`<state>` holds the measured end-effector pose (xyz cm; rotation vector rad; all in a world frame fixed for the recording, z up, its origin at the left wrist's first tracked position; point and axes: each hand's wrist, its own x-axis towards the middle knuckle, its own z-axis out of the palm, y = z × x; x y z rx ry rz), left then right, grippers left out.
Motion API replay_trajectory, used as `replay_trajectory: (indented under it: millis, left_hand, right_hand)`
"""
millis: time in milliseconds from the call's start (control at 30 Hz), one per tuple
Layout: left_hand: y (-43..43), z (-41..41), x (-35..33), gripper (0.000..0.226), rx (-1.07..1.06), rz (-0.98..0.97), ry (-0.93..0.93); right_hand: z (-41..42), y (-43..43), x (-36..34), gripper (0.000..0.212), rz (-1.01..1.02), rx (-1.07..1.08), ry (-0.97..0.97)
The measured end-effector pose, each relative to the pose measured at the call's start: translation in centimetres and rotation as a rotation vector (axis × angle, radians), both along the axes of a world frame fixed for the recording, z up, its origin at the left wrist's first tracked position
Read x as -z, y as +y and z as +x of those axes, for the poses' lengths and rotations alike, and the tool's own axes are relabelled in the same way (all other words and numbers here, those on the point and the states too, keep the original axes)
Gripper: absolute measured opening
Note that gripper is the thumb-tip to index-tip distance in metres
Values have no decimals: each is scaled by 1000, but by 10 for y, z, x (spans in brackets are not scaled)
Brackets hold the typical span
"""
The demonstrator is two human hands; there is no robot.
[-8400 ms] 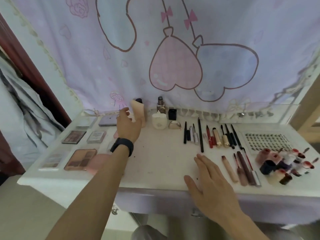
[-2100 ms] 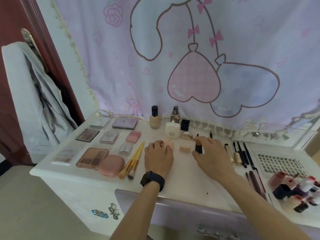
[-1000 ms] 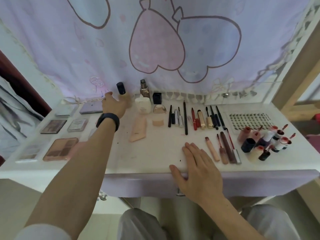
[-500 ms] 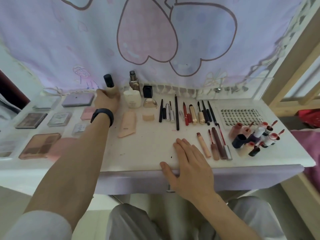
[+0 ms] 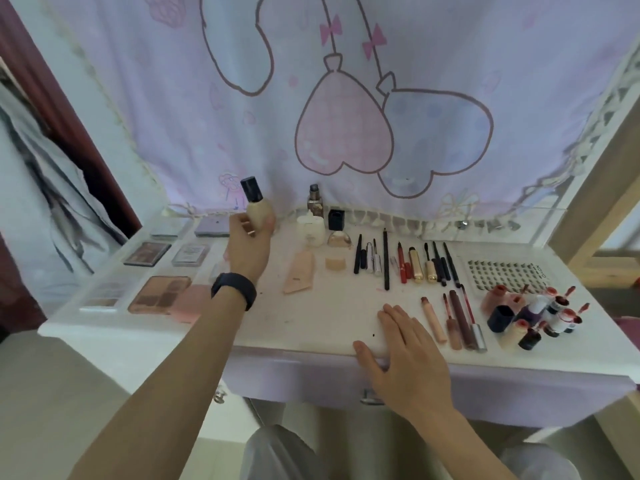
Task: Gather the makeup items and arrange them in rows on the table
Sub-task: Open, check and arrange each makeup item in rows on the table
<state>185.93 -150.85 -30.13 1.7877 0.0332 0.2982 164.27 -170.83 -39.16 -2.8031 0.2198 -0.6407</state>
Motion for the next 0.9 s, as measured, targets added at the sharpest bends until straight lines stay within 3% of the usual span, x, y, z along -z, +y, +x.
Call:
replay_trajectory:
  millis: [100, 200, 333, 433, 500, 600, 767, 900]
  left_hand:
    - [2, -52, -3, 32, 138, -161, -29]
    - [0, -104, 2, 41, 267, -173, 29]
    - [-6, -149, 14, 35, 408, -94, 24]
    - [-13, -167, 21, 28, 500, -21, 3]
    - [-18, -175, 23, 28, 536, -3, 0]
    - [-23, -180, 23, 30, 590, 42, 4]
    - [-29, -187, 22, 33, 623, 56, -25]
    - [-37, -199, 23, 32, 630, 9, -31]
  right_hand:
    - [-2, 0, -5, 80, 28, -20, 55]
    - [-2, -3, -11, 81, 144, -65, 136]
    - [-5, -9, -35, 70, 531, -48, 90]
    - [-9, -13, -57, 49, 774, -75, -40]
    - [-11, -17, -70, 59, 923, -133, -28]
    - [-12, -25, -80, 79, 963, -163, 111]
    - [-16, -32, -84, 69, 1029, -141, 238]
    - [-18, -32, -85, 68, 943, -89, 247]
